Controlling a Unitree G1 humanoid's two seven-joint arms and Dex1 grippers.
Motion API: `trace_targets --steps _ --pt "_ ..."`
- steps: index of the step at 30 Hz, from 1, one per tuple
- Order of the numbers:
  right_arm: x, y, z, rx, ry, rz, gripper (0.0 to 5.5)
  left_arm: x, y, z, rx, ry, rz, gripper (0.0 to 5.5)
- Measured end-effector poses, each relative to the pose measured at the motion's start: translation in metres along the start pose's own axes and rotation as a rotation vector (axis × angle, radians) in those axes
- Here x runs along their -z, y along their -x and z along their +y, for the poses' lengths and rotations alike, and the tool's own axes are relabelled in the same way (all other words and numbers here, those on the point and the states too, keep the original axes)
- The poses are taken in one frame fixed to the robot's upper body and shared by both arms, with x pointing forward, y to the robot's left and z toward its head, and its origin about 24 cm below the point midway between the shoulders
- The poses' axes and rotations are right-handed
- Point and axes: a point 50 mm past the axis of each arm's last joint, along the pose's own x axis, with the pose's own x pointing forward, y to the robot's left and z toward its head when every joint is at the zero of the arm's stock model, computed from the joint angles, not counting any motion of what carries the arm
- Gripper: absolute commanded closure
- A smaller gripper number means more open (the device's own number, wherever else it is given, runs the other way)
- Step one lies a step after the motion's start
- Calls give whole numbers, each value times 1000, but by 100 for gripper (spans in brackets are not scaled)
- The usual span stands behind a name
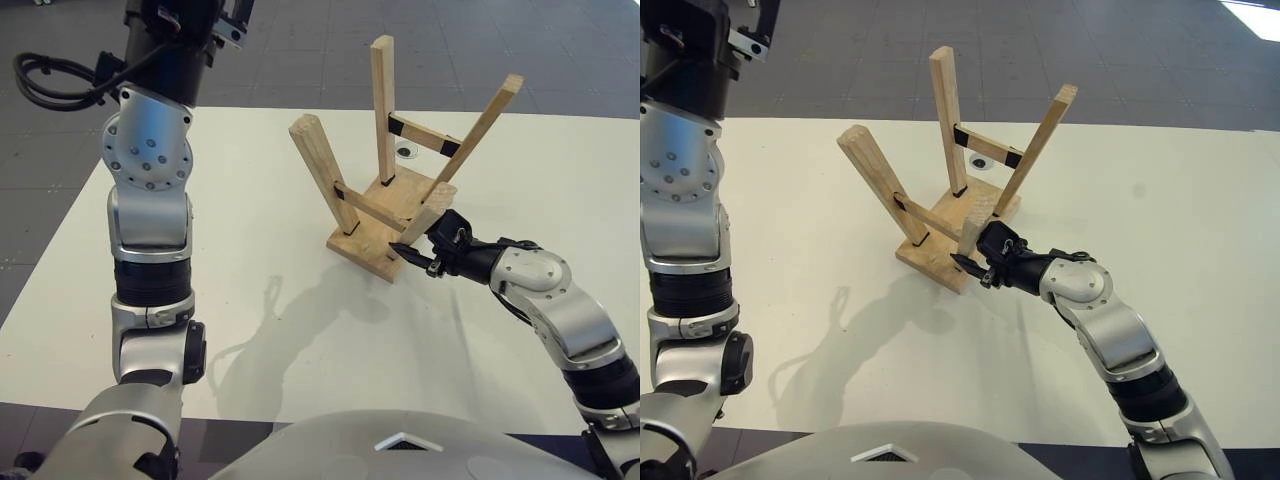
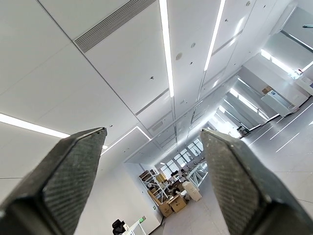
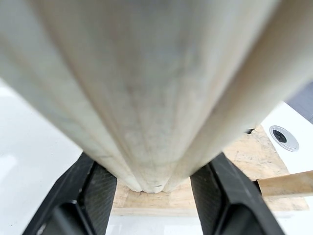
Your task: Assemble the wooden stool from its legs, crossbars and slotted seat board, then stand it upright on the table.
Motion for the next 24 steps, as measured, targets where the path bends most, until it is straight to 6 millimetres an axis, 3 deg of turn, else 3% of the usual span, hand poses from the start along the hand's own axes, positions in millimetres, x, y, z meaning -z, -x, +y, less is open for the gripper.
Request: trace_targets --steps 3,6,9,10,12,14,16,18,21,24 --pt "18 4 1 11 -29 126 237 2 0 -1 2 3 8 196" --pt "13 6 2 14 -31 131 182 6 2 -3 9 8 29 196" --pt "7 13 -1 41 -40 139 175 9 3 -6 29 51 44 196" --pt "7 19 -4 63 -49 150 175 15 5 -8 37 86 86 196" --pt "7 38 -15 135 -57 199 175 47 21 -13 41 154 279 196" --pt "4 55 -27 211 -60 233 175 84 51 -23 76 190 517 196" --pt "-12 70 -43 308 -84 191 175 108 80 -35 165 248 718 196" --pt "-38 76 -59 402 -99 59 175 116 102 -53 272 341 831 196" --pt "-95 60 -60 355 -151 -285 175 109 115 -88 466 486 892 196" --pt "-124 48 -49 234 -169 -418 175 98 130 -115 608 561 942 196"
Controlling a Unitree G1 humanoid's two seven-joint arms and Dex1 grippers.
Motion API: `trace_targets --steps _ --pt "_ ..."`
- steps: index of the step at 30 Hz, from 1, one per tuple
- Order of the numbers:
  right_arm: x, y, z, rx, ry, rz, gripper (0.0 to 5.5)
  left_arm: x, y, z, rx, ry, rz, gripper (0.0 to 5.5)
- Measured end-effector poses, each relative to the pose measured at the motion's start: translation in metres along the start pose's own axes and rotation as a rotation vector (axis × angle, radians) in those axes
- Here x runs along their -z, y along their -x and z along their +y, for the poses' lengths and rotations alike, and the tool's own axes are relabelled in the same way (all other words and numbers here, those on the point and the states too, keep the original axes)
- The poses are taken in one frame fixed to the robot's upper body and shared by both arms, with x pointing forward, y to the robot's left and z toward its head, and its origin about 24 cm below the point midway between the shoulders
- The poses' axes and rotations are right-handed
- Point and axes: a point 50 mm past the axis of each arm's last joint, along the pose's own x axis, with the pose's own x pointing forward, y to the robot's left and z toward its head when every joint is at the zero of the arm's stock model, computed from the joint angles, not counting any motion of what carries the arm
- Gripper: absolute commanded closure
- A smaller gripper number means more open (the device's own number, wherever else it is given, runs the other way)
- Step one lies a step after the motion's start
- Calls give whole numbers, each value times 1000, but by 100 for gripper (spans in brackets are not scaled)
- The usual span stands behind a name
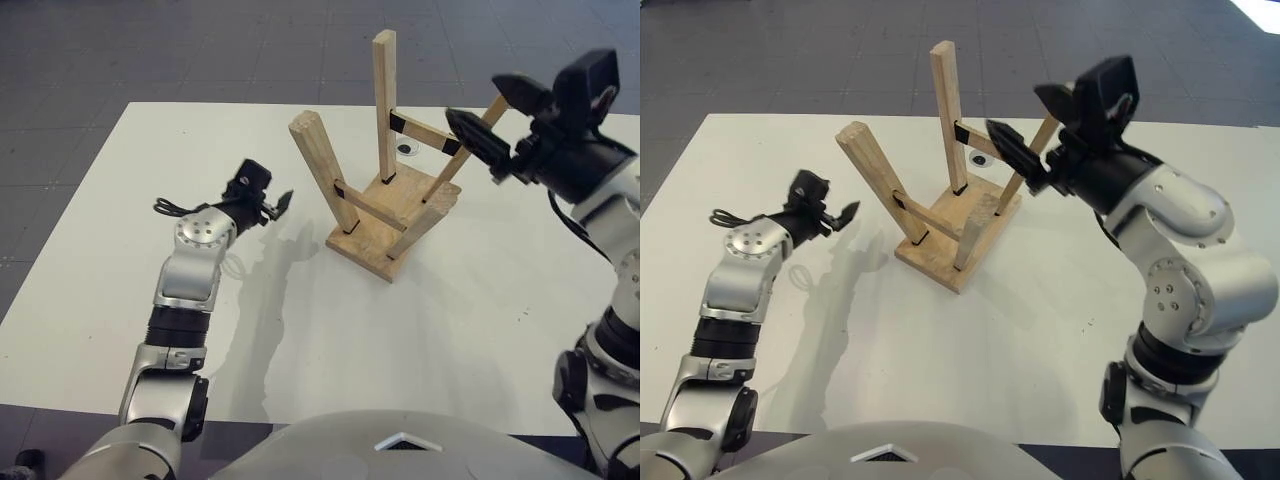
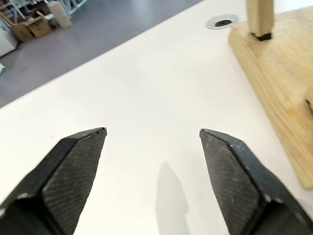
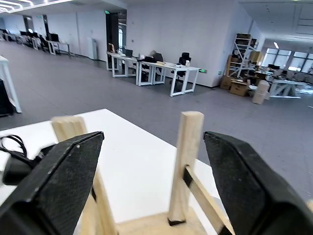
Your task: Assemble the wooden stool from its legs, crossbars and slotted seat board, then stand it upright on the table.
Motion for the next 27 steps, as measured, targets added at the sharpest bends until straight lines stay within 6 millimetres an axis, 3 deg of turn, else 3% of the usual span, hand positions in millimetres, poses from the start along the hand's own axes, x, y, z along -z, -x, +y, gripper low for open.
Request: trace_targets --steps 2,5,12,16,18,22,25,27 --pt "-2 -7 12 -74 -52 -15 175 5 -2 -17 67 12 41 196" --pt "-2 -9 19 -118 -72 -1 175 8 -2 -24 92 17 78 196" --pt "5 -16 41 -247 -107 41 175 11 -3 -28 81 14 95 196" --pt "7 -19 44 -260 -117 48 175 11 -4 -28 82 14 95 196" --pt "-10 -23 42 -264 -103 -33 175 12 -4 -28 83 14 98 196" --pt "-68 -23 42 -309 -37 -314 175 12 -4 -29 83 15 96 196" --pt "-81 -16 43 -323 -72 -425 175 12 -4 -28 82 15 95 196" --pt "-65 -14 46 -327 -107 -382 175 12 -4 -28 81 14 96 196"
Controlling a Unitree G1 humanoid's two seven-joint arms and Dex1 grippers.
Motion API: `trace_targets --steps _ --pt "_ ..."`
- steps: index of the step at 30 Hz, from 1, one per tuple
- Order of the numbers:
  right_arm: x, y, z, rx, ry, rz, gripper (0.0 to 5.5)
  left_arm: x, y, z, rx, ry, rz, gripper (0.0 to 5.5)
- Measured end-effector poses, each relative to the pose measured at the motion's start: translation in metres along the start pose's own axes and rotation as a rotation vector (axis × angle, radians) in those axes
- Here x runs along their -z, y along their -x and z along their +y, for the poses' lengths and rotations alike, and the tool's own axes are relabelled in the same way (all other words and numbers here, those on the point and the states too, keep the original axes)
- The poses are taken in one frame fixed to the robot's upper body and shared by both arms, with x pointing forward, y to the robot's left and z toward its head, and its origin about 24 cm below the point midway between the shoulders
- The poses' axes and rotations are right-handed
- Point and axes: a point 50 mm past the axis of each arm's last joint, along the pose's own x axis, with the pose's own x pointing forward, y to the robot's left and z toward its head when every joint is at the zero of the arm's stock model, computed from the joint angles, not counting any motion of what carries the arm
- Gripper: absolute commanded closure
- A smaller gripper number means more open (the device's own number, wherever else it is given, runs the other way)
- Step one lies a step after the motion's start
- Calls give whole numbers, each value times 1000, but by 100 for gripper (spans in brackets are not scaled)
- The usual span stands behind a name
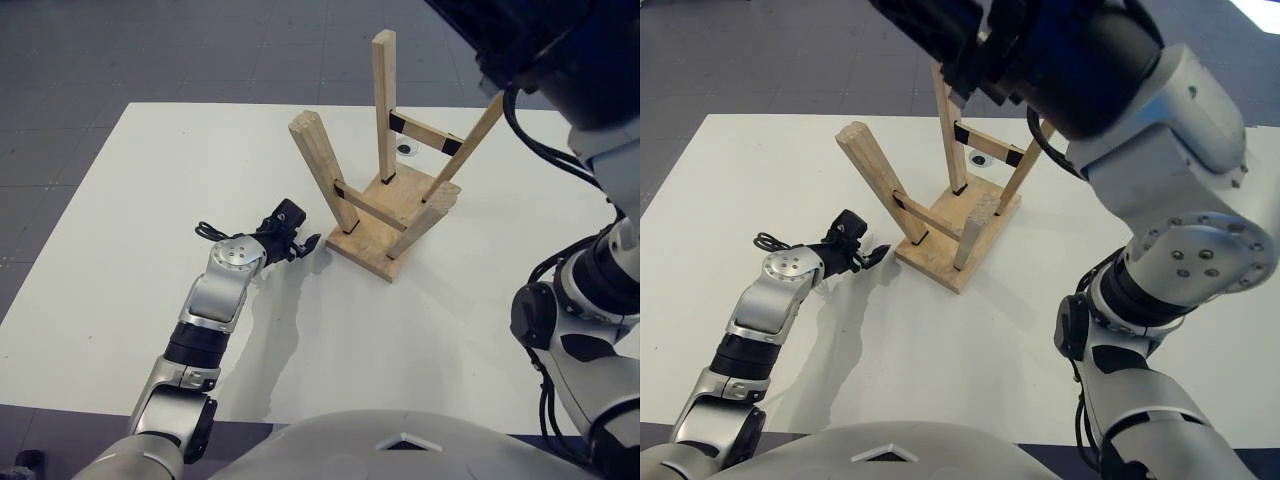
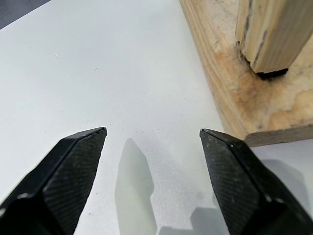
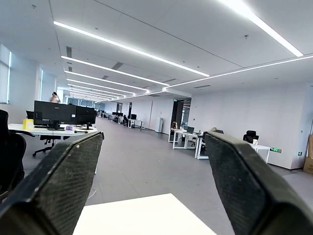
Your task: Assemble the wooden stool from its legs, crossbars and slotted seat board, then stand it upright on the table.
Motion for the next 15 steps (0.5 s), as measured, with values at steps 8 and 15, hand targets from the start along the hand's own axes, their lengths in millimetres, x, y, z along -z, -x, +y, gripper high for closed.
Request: trace_targets --steps 8,15 --pt "92 37 -3 -38 -14 339 175 3 0 0 2 2 8 196" --pt "70 22 -9 70 -169 223 175 8 1 -2 7 10 21 196"
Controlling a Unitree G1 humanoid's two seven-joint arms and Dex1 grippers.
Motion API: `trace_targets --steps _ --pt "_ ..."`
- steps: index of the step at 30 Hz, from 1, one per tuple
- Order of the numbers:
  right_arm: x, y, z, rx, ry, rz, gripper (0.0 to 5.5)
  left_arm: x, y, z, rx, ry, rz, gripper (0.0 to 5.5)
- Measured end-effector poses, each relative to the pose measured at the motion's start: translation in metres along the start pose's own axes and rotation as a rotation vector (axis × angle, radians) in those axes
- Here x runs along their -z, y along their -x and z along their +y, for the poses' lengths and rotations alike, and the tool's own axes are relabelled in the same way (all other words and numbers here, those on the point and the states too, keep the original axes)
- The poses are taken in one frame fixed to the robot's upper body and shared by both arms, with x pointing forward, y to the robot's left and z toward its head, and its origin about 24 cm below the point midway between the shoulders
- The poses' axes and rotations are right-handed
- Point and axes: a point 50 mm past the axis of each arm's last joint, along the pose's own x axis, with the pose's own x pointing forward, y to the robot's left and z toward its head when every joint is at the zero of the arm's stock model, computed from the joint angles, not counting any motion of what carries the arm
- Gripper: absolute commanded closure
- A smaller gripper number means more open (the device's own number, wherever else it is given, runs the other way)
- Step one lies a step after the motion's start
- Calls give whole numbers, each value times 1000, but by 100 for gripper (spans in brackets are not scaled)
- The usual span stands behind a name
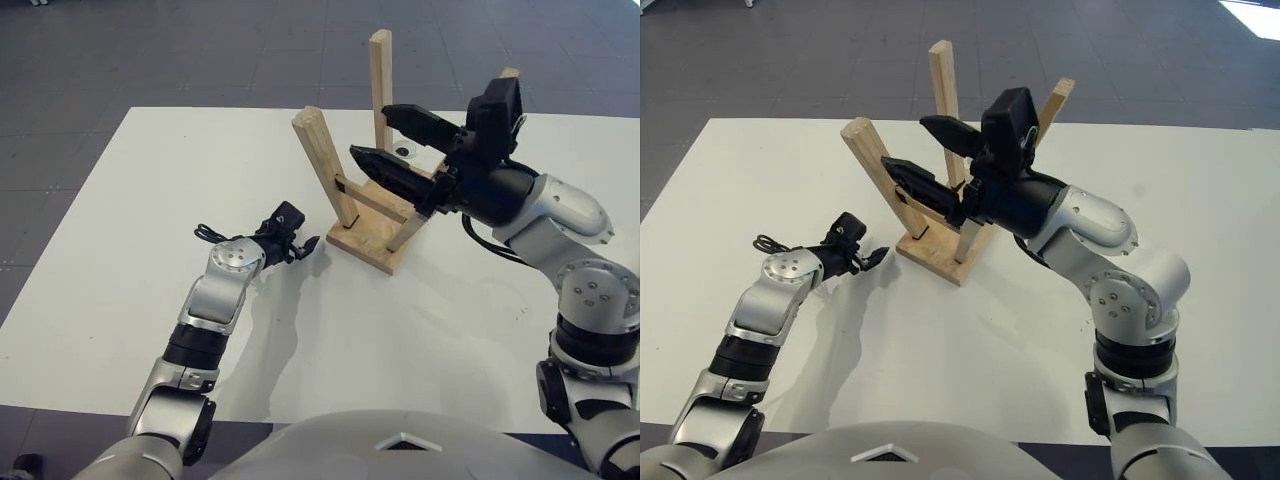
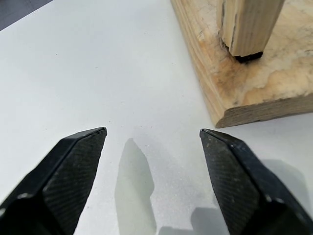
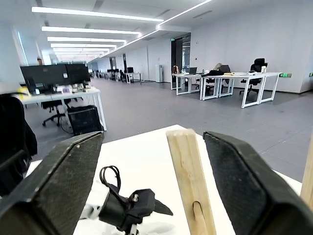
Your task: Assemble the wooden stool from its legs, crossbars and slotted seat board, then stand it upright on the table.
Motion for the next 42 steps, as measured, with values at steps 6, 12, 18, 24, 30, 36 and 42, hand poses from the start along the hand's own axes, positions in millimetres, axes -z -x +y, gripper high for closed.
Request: trace_targets --steps 6,12,18,24,30,36,42 --pt "-95 14 -4 127 126 -313 175 0 0 0 3 1 1 196" --pt "-83 40 -79 544 208 -225 175 -3 1 0 -2 3 -15 196" --pt "-58 15 -148 633 206 -174 175 -6 0 -4 6 1 -28 196" --pt "-57 -6 -182 668 280 -175 175 -6 -1 -10 24 0 -33 196" --pt "-33 -16 -186 592 256 -58 175 -4 -1 -12 30 -1 -30 196" --pt "10 -11 -188 578 195 151 175 -1 2 -15 37 3 -19 196" --pt "-14 -20 -165 483 29 -24 175 -1 2 -14 38 14 -12 196"
